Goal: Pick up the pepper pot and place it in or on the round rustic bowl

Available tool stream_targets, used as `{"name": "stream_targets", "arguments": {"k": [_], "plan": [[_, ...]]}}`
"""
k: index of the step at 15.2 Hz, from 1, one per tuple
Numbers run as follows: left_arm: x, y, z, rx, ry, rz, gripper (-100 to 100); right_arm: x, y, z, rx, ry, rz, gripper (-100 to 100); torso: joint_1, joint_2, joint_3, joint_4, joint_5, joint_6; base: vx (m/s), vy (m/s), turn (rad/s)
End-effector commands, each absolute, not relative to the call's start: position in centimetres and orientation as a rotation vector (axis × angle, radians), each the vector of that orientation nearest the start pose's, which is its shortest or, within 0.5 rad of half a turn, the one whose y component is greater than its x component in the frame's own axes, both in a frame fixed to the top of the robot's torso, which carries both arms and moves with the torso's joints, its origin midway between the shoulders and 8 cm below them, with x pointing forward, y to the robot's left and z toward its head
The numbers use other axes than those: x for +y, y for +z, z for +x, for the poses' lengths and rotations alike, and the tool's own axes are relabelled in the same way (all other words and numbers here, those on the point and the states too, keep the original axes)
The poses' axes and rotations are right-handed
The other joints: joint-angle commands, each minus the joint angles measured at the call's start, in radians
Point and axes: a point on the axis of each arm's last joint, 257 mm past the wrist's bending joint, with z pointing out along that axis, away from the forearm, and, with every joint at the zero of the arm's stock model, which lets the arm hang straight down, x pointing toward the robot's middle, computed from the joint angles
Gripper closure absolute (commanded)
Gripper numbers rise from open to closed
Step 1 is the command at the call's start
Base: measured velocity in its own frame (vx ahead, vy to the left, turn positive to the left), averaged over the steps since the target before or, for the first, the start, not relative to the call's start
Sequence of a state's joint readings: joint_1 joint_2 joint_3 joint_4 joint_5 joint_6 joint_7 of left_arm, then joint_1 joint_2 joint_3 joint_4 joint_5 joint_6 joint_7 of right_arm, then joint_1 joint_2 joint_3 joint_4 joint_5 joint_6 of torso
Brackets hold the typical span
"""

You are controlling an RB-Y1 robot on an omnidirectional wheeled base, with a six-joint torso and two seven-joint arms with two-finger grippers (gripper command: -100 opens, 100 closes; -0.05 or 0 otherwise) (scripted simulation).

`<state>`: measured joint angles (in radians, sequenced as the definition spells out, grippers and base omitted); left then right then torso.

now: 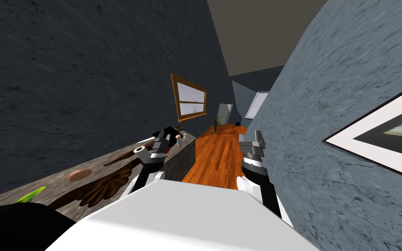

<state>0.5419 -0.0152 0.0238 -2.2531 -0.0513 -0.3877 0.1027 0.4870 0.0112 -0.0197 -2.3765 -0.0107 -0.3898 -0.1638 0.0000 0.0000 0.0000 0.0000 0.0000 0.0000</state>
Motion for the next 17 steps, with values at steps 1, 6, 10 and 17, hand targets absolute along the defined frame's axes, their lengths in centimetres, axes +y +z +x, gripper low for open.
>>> {"name": "stream_targets", "arguments": {"k": [1,6,10,17], "plan": [[29.4,-2.8,36.2,0.759,-1.257,-0.798,-100,-28.5,5.1,34.1,0.548,1.446,0.732,0,0.000,0.000,0.000,0.000,0.000,0.000,-0.008,-0.006,-0.029],[29.8,-3.9,36.8,0.869,-1.177,-0.740,-100,-28.5,5.1,34.1,0.548,1.446,0.732,0,-0.001,0.003,0.002,0.001,0.000,0.000,-0.043,-0.019,-0.069],[31.0,-5.6,37.5,0.982,-1.054,-0.684,-100,-28.5,5.1,34.1,0.548,1.447,0.732,0,-0.002,0.005,0.003,0.001,-0.001,0.000,-0.070,-0.037,-0.102],[36.0,-9.3,38.9,1.203,-0.713,-0.550,-100,-28.5,5.1,34.1,0.548,1.447,0.732,0,-0.004,0.008,0.004,0.002,-0.001,0.000,-0.095,-0.061,-0.142]]}}
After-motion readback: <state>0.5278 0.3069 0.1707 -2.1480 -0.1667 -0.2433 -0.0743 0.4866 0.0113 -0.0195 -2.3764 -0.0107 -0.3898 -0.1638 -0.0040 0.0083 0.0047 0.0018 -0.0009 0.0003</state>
